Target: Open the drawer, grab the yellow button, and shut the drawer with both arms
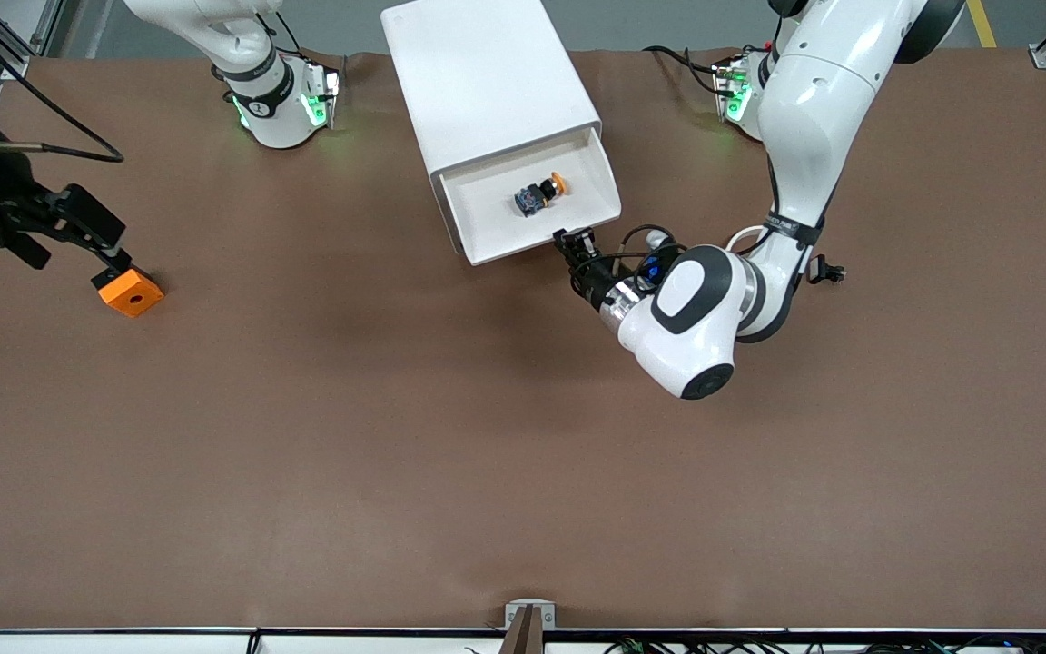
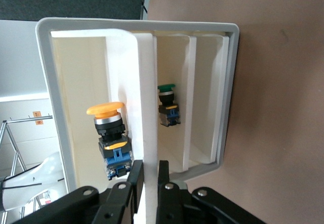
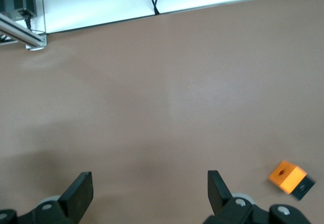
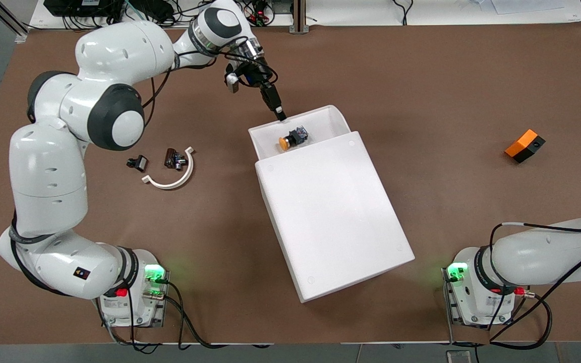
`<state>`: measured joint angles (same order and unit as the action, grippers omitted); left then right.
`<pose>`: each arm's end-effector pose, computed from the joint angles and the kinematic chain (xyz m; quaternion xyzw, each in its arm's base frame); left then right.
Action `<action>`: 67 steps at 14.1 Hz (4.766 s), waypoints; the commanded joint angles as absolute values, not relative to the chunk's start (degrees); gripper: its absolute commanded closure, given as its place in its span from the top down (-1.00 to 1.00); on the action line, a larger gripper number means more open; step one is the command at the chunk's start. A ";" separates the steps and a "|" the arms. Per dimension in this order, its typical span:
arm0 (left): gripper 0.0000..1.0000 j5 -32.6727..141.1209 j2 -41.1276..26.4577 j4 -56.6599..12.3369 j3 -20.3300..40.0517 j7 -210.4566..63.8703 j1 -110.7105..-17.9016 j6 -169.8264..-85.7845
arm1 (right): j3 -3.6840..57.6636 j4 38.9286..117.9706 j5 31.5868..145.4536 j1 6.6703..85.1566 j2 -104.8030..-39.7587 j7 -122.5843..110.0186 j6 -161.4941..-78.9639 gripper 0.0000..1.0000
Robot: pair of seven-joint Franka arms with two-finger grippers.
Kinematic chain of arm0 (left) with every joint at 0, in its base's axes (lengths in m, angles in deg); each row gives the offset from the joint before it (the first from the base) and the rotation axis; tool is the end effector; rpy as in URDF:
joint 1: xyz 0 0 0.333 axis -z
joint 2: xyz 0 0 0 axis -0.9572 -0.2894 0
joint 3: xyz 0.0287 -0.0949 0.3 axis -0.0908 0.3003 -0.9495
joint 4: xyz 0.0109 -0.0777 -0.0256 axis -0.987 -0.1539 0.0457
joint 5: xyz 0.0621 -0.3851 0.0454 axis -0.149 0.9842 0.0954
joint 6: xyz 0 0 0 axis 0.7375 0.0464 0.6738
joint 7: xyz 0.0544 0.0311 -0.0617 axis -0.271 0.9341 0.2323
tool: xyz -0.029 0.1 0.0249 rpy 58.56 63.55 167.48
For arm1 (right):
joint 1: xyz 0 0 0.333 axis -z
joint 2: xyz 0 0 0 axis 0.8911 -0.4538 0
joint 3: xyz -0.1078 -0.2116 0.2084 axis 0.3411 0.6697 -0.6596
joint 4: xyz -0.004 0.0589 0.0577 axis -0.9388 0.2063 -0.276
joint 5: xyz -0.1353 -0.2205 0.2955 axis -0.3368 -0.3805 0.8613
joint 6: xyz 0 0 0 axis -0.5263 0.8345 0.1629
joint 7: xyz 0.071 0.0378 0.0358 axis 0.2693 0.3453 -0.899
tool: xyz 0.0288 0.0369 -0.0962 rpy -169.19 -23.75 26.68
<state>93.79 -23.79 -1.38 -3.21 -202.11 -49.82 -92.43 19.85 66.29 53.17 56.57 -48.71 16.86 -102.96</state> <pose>0.5503 -0.3862 0.2891 -0.4403 -0.7260 0.4712 0.2390 0.5623 0.0829 0.6670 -0.9910 0.0871 -0.0945 0.0361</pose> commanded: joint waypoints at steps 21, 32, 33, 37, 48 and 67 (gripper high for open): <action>1.00 91.57 -23.46 6.89 -25.86 -159.60 -55.86 -98.71 | 19.96 63.89 57.37 19.86 -63.40 86.98 -101.37 1.00; 1.00 60.71 -15.03 5.75 -25.25 -106.69 -52.09 -99.76 | 19.96 62.57 57.74 12.92 -73.42 92.87 -109.64 1.00; 1.00 60.61 -14.15 5.48 -25.08 -103.70 -52.17 -99.85 | 20.05 62.66 57.83 12.13 -73.51 93.40 -109.64 1.00; 1.00 60.26 -7.57 -4.51 -24.90 -96.11 -50.43 -108.09 | 20.05 62.66 57.74 10.98 -74.21 95.25 -109.64 1.00; 1.00 53.93 1.67 -23.96 -21.05 -98.47 -43.74 -122.97 | 20.13 62.66 57.56 10.89 -76.24 97.10 -109.64 -0.23; 1.00 55.16 0.36 -27.83 -2.58 -117.72 -42.86 -130.44 | 20.57 50.70 56.51 38.10 -66.05 47.24 -75.55 -0.65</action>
<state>55.25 1.93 -29.38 -3.65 -115.24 -42.87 -129.90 21.59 48.73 56.82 32.23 -69.00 57.29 -77.23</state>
